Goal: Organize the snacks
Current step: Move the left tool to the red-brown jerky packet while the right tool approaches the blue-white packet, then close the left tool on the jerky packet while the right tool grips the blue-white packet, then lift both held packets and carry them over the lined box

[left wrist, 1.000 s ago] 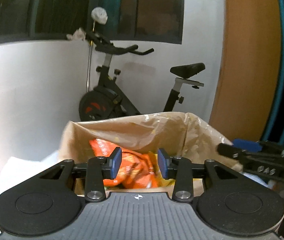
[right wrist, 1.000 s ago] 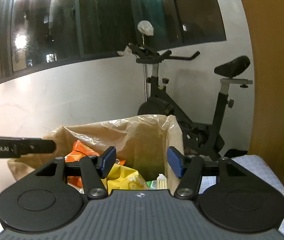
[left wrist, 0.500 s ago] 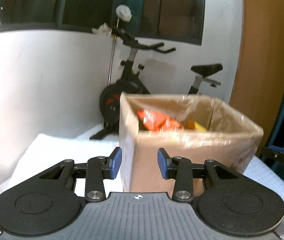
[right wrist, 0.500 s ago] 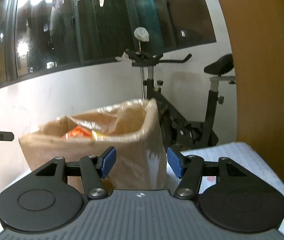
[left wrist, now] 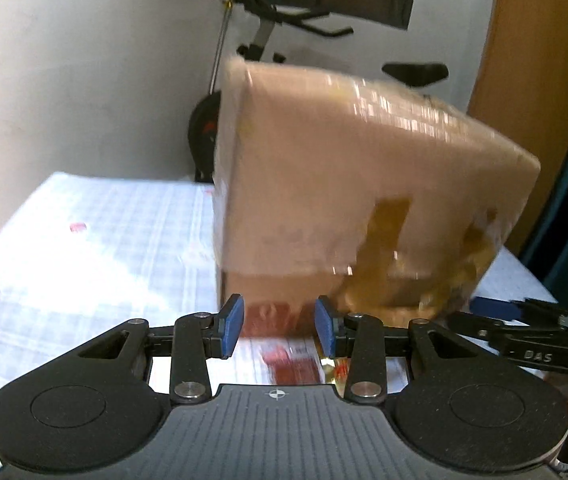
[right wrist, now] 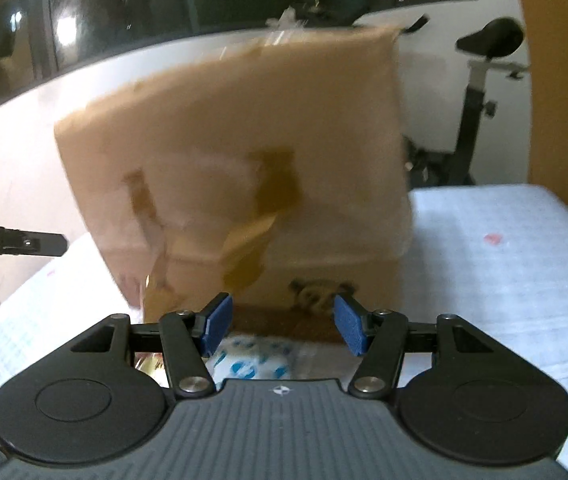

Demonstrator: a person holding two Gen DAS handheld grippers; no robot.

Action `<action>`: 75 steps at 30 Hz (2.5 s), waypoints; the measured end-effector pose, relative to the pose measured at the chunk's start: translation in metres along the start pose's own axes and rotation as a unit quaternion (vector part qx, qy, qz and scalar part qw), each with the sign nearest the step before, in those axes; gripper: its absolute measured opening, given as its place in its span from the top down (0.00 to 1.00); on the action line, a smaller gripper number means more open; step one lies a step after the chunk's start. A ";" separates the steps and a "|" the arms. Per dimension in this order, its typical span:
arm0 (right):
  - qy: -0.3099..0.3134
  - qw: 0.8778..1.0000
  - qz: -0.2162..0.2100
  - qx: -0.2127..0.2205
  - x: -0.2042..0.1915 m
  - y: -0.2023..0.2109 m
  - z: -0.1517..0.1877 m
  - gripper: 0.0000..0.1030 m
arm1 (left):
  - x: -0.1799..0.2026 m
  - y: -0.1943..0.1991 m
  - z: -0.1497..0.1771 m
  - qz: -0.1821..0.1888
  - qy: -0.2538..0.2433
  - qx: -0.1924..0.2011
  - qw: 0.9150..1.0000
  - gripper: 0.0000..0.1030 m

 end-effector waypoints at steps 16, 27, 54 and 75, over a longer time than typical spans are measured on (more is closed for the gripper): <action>0.005 0.998 -0.011 -0.069 -0.008 -0.052 0.026 0.44 | 0.010 -0.050 0.033 -0.005 -0.008 -0.057 0.998 0.60; -0.006 0.998 -0.020 -0.058 -0.005 -0.049 0.028 0.47 | 0.022 -0.077 0.036 -0.039 -0.014 -0.073 0.996 0.50; -0.026 0.998 -0.024 -0.049 0.001 -0.043 0.029 0.48 | 0.019 -0.071 0.059 -0.045 0.018 -0.054 0.997 0.62; -0.023 0.998 -0.027 -0.052 0.001 -0.042 0.027 0.52 | 0.014 -0.051 0.061 -0.026 0.041 -0.038 0.998 0.67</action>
Point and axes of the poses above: each gripper's, at about its wrist camera, not at the fingertips, and y roughly against the way its jaws point, x to its right, z to its underside, the point moved 2 cm from there along -y, roughly the way its jaws point, and after that the axes turned 14 degrees about -x, right-handed, at the moved point
